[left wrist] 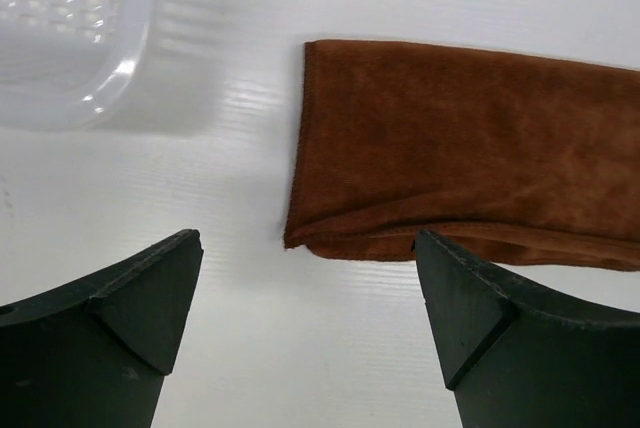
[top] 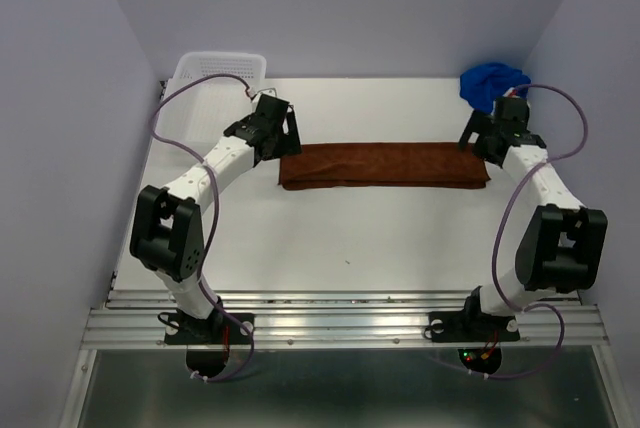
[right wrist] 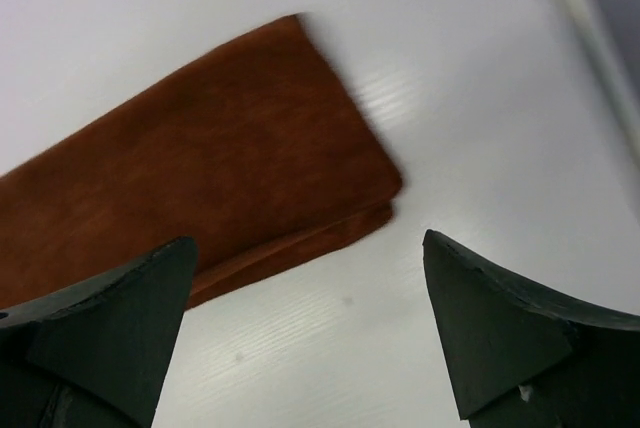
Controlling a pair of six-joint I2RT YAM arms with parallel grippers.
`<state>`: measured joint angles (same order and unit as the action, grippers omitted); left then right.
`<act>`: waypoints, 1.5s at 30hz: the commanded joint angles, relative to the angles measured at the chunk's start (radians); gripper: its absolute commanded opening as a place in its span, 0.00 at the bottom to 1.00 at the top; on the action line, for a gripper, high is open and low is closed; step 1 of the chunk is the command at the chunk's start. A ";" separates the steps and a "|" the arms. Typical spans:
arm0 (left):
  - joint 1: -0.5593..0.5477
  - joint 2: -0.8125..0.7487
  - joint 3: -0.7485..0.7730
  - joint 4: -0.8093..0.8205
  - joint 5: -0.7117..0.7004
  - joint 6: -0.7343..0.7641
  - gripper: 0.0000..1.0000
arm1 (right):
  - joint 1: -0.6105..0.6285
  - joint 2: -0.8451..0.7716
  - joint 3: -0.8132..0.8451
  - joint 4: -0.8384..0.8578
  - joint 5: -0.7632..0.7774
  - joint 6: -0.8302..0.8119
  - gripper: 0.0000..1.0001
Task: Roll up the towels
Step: Fold the towel
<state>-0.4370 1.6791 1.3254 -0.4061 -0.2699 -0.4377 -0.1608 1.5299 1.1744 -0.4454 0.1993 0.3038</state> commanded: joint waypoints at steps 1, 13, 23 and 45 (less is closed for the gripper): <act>-0.003 0.013 0.073 0.056 0.137 0.030 0.99 | 0.174 0.028 0.013 0.080 -0.314 -0.155 1.00; -0.002 0.381 0.402 0.035 0.328 0.022 0.99 | 0.487 0.334 0.203 0.119 -0.541 -0.391 1.00; 0.006 0.465 0.356 0.033 0.331 -0.009 0.99 | 0.520 0.388 0.176 0.105 -0.564 -0.430 1.00; 0.035 0.482 0.288 0.027 0.245 -0.038 0.99 | 0.549 0.211 -0.048 0.108 -0.508 -0.399 1.00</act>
<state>-0.4187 2.1658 1.6562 -0.3447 0.0299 -0.4717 0.3801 1.8091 1.1572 -0.3496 -0.3370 -0.1104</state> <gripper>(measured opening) 0.986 0.998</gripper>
